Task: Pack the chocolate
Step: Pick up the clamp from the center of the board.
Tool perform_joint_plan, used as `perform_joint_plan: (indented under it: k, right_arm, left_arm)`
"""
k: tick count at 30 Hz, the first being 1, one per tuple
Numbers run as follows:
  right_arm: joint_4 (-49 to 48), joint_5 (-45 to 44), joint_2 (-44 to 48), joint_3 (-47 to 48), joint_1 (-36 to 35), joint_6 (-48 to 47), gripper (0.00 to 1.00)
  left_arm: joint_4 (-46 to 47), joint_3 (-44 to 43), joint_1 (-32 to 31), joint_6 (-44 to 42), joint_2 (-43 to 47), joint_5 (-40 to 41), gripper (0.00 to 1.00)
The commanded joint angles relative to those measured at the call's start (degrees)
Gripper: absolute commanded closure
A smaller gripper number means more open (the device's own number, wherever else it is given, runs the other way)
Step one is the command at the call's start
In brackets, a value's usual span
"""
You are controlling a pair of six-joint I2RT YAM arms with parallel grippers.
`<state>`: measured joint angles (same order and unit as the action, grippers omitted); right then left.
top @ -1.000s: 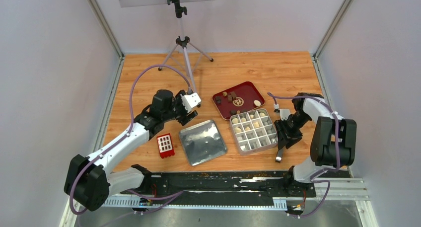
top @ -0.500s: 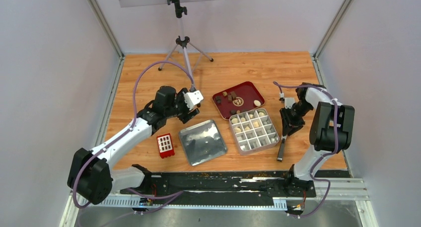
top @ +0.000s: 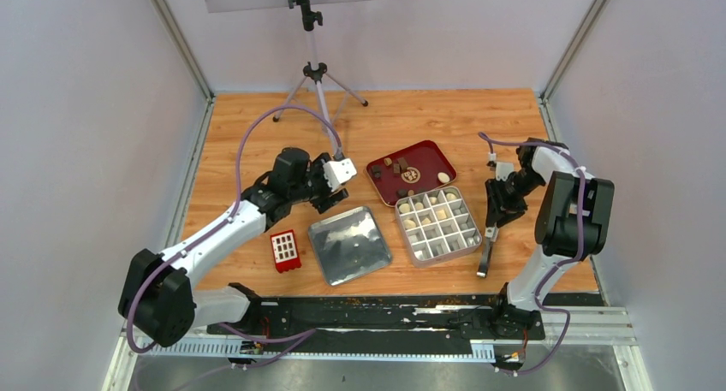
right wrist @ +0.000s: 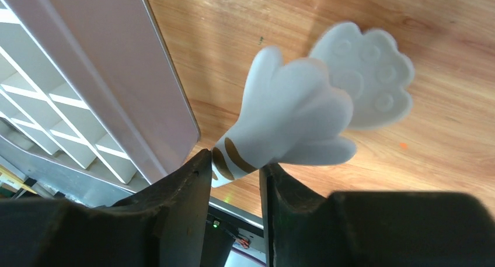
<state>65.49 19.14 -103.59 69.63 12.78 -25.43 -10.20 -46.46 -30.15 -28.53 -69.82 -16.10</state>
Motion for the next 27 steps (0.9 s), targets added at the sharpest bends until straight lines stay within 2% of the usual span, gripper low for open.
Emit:
perform_joint_plan:
  k: [1,7,16,20,22,24,25,27]
  right_arm:
    - [-1.4,2.4,0.6,-0.4,0.0,0.6,0.68]
    - [-0.2,2.2,2.0,2.0,0.1,0.3,0.8]
    - [-0.1,2.0,7.7,0.1,0.0,-0.6,0.91]
    - [0.1,-5.6,12.6,0.3,0.0,1.8,0.88]
    - [-0.8,-9.7,15.8,-2.0,0.6,4.7,0.82]
    - [-1.2,-9.2,17.4,-4.8,1.9,5.6,0.73]
    - [-2.1,-10.1,17.2,-5.2,2.0,6.3,0.66]
    - [-2.8,-11.6,14.5,-4.0,2.1,9.1,0.62]
  left_arm:
    - [0.4,-3.9,-1.4,-3.7,-0.7,-1.6,0.26]
    - [-0.3,-6.6,-2.0,-5.7,-1.8,-2.5,0.26]
    - [-0.4,-8.5,-3.9,-9.5,-3.0,-5.1,0.26]
    - [-1.5,-9.1,-4.7,-12.3,-2.9,-5.3,0.27]
    - [-1.6,-9.1,-4.9,-12.4,-2.8,-5.3,0.27]
    - [-1.5,-8.9,-4.9,-11.9,-2.6,-5.3,0.26]
    - [-1.4,-8.6,-5.0,-11.5,-2.6,-5.1,0.26]
    - [-1.4,-8.4,-5.2,-10.3,-2.6,-4.5,0.26]
